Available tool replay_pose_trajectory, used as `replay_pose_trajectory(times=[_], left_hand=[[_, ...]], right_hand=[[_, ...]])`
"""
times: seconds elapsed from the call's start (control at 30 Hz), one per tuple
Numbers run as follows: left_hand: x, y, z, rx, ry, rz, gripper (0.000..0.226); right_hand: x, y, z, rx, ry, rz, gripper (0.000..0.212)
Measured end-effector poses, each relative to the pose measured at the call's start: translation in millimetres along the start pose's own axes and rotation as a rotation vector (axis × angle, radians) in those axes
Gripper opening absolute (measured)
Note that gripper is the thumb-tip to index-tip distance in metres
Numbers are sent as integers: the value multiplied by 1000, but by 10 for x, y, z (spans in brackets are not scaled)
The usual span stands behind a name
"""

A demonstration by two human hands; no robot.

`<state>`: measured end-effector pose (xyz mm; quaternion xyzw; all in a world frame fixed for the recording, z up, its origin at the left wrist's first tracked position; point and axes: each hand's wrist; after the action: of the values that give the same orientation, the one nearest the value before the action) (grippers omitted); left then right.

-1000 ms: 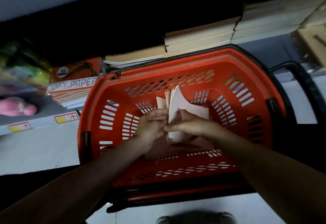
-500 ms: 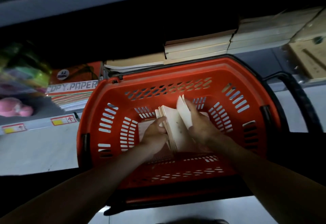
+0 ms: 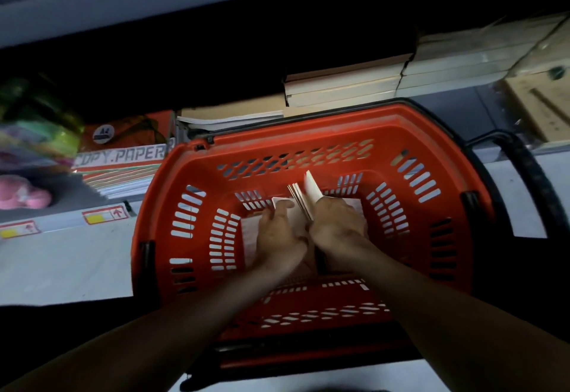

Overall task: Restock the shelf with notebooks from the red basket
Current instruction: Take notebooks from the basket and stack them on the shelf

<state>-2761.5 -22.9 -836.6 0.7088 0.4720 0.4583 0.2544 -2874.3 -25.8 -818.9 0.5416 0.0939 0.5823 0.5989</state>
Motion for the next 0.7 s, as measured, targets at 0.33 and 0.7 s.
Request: replay_pose_trajectory(times=[0.33,0.7], left_hand=[[334,-29,-46,-372,-172,180,97],[477,631,-323,323,-234,-253,21]], right_hand=[[230,394,-136,-218,-13,-110,27],[836,1240,174,-1249,199,-101,32]])
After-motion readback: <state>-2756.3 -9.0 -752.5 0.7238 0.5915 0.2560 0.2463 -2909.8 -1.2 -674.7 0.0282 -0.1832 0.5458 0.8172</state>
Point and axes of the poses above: each hand's wrist, its own x-axis away from the middle knuckle, its own y-axis out of the back of the hand, z = x × y, and after that the axes turned 10 degrees about -x, right-handed
